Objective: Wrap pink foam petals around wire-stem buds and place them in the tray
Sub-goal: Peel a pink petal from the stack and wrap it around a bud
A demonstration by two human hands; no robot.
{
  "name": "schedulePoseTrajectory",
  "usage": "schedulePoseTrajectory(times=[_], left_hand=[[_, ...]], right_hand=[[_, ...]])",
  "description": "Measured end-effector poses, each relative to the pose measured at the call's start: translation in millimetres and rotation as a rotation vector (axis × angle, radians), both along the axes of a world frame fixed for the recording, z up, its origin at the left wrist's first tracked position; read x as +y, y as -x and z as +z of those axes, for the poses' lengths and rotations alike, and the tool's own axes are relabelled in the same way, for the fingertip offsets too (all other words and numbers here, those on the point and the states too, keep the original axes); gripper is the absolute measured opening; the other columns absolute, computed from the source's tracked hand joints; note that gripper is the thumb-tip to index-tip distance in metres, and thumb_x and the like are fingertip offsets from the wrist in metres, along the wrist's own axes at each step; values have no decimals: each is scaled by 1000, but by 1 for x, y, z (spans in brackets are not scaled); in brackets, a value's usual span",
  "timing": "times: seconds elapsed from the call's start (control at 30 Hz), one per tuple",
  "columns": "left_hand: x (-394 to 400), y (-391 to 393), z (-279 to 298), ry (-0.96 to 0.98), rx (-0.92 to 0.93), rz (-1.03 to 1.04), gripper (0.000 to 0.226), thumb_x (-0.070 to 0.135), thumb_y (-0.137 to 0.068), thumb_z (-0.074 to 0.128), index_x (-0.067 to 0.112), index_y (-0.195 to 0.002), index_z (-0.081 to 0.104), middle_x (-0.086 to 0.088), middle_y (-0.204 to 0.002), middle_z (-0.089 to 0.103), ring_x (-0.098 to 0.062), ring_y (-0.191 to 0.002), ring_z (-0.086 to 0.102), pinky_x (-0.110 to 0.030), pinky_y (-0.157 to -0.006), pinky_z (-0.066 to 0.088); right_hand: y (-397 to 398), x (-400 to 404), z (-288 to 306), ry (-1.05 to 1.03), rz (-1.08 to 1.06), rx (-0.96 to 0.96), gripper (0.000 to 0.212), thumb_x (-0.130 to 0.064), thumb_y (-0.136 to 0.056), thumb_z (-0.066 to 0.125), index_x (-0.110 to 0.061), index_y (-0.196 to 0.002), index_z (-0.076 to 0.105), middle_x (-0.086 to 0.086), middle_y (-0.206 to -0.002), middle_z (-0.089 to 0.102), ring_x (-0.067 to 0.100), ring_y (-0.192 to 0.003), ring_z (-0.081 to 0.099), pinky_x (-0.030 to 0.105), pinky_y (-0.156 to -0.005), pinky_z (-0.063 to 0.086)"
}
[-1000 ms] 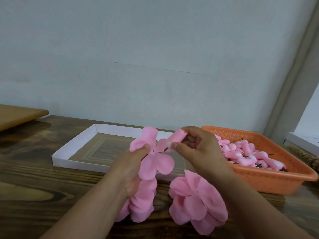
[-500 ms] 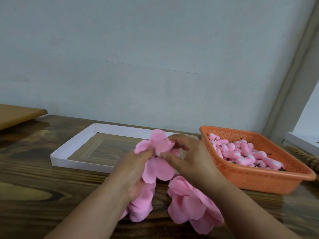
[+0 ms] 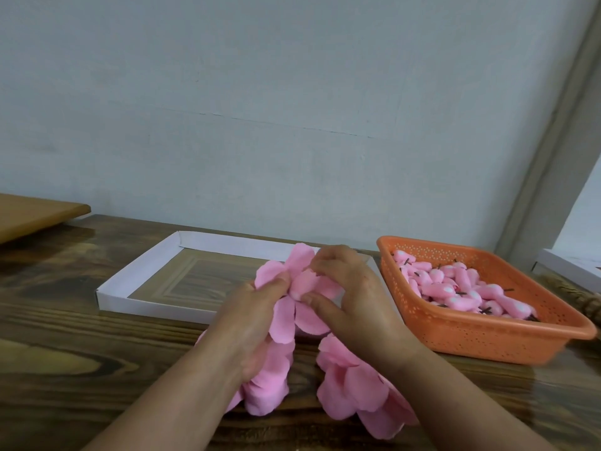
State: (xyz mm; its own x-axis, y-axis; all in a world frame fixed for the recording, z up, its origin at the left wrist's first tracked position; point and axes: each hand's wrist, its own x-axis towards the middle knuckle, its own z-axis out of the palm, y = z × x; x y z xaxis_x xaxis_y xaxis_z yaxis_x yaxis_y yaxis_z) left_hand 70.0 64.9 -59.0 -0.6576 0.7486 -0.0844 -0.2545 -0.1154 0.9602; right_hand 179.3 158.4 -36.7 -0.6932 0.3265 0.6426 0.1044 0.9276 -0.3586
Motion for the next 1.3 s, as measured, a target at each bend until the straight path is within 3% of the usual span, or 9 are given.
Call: schedulePoseTrajectory(times=[0.1, 0.27, 0.37, 0.53, 0.73, 0.87, 0.93, 1.17, 1.3], left_hand=[[-1, -2, 1, -15, -9, -8, 27, 28, -96, 54, 8, -109, 67, -18, -105, 70, -35, -103, 65, -56, -98, 46], [-4, -5, 2, -32, 1, -47, 23, 24, -95, 55, 8, -105, 68, -20, -105, 70, -34, -101, 65, -49, -92, 49], [-6, -5, 1, -50, 30, -68, 19, 18, -95, 54, 10, -83, 66, -21, -96, 68, -29, -90, 65, -41, -80, 47], [-6, -4, -2, -80, 30, -88, 20, 11, -94, 53, 8, -75, 59, -21, -97, 67, -28, -93, 63, -40, -86, 45], [-5, -5, -3, -50, 61, -86, 25, 10, -91, 56, 14, -78, 76, -9, -87, 75, -18, -78, 70, -29, -61, 52], [-5, -7, -4, 69, 171, -5, 25, 29, -95, 54, 16, -91, 74, -13, -88, 74, -30, -89, 69, -43, -80, 53], [-5, -8, -5, 120, 192, 54, 29, 37, -94, 53, 15, -90, 72, -15, -84, 73, -34, -83, 67, -42, -74, 52], [-3, -6, 0, 189, 100, 179, 20, 32, -90, 60, 17, -82, 70, -17, -95, 69, -38, -96, 62, -55, -94, 47], [-5, -8, -2, 195, 187, 101, 28, 35, -92, 59, 14, -83, 73, -11, -84, 72, -31, -87, 64, -40, -77, 50]], right_hand=[[1, 5, 3, 100, 11, -5, 52, -22, -78, 73, -21, -125, 52, -18, -117, 45, -5, -106, 40, 1, -87, 28], [-1, 12, 10, 296, 29, -125, 72, -28, -76, 74, -30, -139, 39, -28, -118, 45, -3, -118, 44, 19, -97, 36], [-2, 13, 16, 410, 106, -157, 61, -19, -76, 75, -30, -130, 48, -16, -115, 59, 5, -109, 56, 28, -94, 47], [-4, 14, 17, 508, 182, -163, 25, -12, -76, 76, -16, -99, 68, -1, -97, 69, 17, -90, 65, 40, -83, 55], [-4, 17, 8, 495, 152, -76, 21, -8, -75, 76, -11, -96, 72, -1, -91, 70, 13, -84, 67, 31, -75, 57], [-3, 19, 5, 444, 115, -30, 15, -8, -77, 72, -14, -91, 72, -2, -85, 70, 11, -79, 64, 22, -70, 53], [-3, 19, 2, 443, 97, -43, 17, -12, -78, 73, -17, -94, 71, -6, -85, 69, 4, -78, 63, 17, -69, 51], [-3, 13, -4, 459, 194, -54, 25, -4, -78, 71, -18, -99, 70, -2, -93, 68, 11, -87, 64, 32, -85, 53], [-6, 14, -1, 301, 211, -207, 24, -11, -84, 66, -20, -106, 65, -8, -101, 62, 7, -94, 57, 26, -85, 48]])
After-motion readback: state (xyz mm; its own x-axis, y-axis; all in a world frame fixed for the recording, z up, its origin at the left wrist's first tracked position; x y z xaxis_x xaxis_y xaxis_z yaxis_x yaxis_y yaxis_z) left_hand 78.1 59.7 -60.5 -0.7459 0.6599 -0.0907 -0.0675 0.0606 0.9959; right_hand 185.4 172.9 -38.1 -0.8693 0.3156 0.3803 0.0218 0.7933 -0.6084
